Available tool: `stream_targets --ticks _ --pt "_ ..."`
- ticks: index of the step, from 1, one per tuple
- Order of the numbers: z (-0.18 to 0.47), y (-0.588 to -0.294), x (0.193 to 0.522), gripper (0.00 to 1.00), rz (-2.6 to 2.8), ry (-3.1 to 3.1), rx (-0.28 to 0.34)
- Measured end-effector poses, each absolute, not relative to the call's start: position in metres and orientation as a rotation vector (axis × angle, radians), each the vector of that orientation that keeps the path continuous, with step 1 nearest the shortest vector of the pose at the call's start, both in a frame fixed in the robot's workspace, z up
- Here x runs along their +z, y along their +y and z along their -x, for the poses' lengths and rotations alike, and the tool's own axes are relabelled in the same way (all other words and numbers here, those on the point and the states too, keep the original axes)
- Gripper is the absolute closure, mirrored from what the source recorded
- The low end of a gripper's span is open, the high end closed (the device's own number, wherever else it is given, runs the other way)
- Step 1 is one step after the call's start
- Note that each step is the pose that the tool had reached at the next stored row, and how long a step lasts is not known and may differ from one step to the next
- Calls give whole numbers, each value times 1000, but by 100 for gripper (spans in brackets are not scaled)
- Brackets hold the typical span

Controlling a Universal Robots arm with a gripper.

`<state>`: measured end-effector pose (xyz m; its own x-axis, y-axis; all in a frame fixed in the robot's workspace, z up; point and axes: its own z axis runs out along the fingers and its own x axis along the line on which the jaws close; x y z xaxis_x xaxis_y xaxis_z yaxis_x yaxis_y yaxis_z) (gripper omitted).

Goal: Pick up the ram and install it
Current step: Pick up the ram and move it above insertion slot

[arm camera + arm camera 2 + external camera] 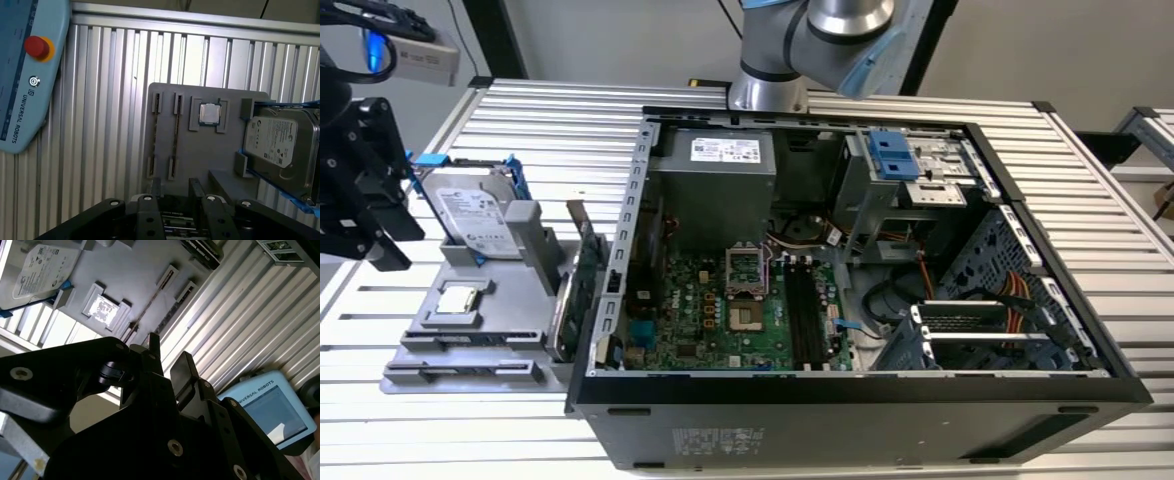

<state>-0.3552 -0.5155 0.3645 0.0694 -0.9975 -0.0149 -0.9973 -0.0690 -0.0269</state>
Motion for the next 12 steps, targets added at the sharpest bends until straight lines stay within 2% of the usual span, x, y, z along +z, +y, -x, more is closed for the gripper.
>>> stream_targets --ticks 12 --pt "355 -516 358 0 2275 2122 -12"
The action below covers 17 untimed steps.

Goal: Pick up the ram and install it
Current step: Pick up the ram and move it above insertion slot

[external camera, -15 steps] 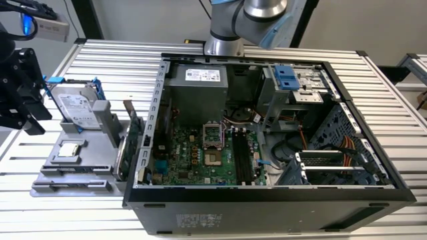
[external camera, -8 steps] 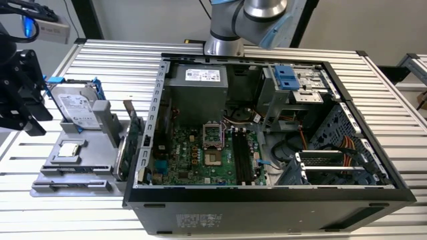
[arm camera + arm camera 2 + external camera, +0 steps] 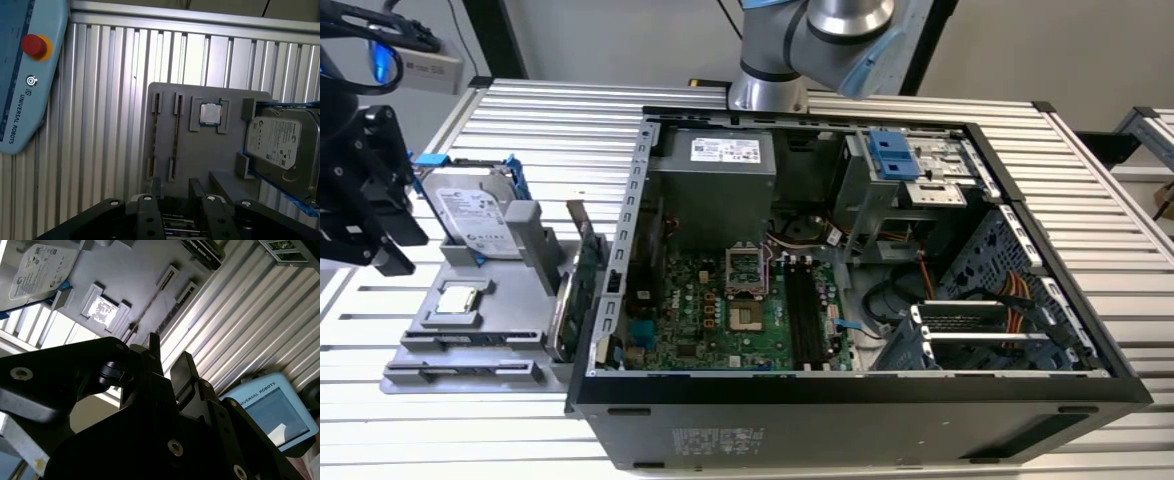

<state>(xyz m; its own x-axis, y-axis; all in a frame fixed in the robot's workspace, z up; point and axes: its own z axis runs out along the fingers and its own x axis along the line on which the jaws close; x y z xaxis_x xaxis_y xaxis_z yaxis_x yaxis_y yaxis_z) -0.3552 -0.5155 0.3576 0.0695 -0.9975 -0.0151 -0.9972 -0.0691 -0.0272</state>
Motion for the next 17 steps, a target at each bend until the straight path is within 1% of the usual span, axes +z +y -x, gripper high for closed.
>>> stream_targets --ticks 12,17 --pt "355 -516 349 0 2276 2122 -12" --pt "355 -516 340 0 2276 2121 -12"
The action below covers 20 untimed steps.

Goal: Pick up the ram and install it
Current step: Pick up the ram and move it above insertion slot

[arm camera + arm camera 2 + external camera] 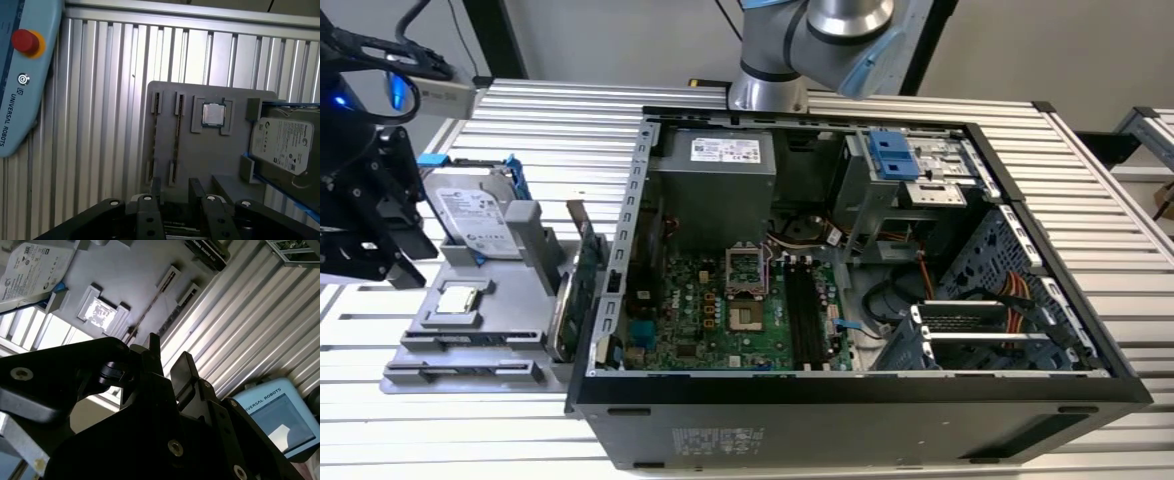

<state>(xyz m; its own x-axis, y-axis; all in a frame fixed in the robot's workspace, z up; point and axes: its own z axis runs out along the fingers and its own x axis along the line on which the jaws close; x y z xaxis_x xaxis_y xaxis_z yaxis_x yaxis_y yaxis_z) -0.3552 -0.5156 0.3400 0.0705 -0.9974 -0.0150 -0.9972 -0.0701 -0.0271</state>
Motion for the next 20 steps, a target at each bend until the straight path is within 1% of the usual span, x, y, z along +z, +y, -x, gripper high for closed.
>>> stream_targets --ticks 20 --pt "355 -516 324 0 2278 2119 -12"
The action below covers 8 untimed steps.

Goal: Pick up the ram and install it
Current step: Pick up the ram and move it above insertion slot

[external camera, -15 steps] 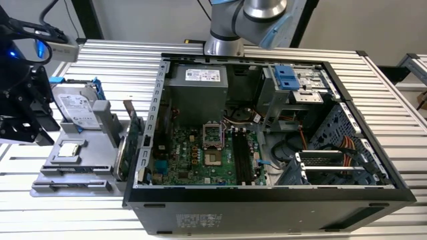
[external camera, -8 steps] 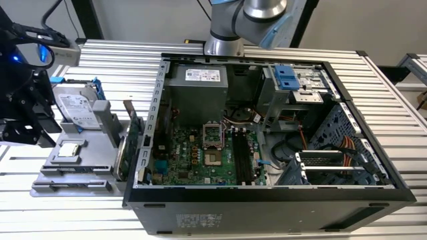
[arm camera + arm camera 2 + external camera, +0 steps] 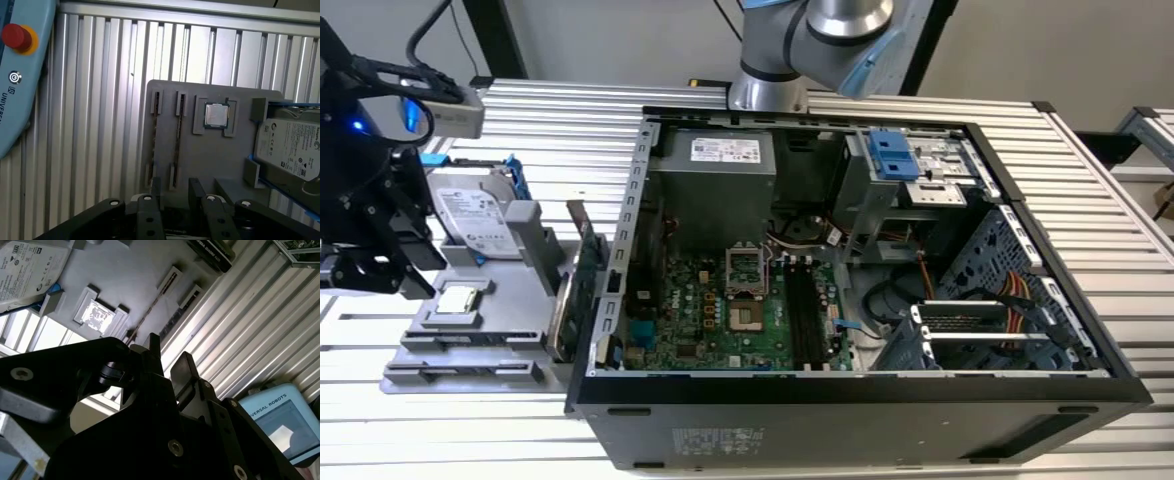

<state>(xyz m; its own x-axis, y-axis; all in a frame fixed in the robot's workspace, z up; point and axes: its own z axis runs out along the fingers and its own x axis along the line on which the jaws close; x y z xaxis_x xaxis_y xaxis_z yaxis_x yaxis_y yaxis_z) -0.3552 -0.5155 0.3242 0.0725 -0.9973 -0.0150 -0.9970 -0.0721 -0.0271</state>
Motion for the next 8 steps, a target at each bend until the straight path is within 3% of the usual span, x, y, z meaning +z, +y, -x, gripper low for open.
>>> stream_targets --ticks 8 --pt "355 -516 319 0 2279 2118 -12"
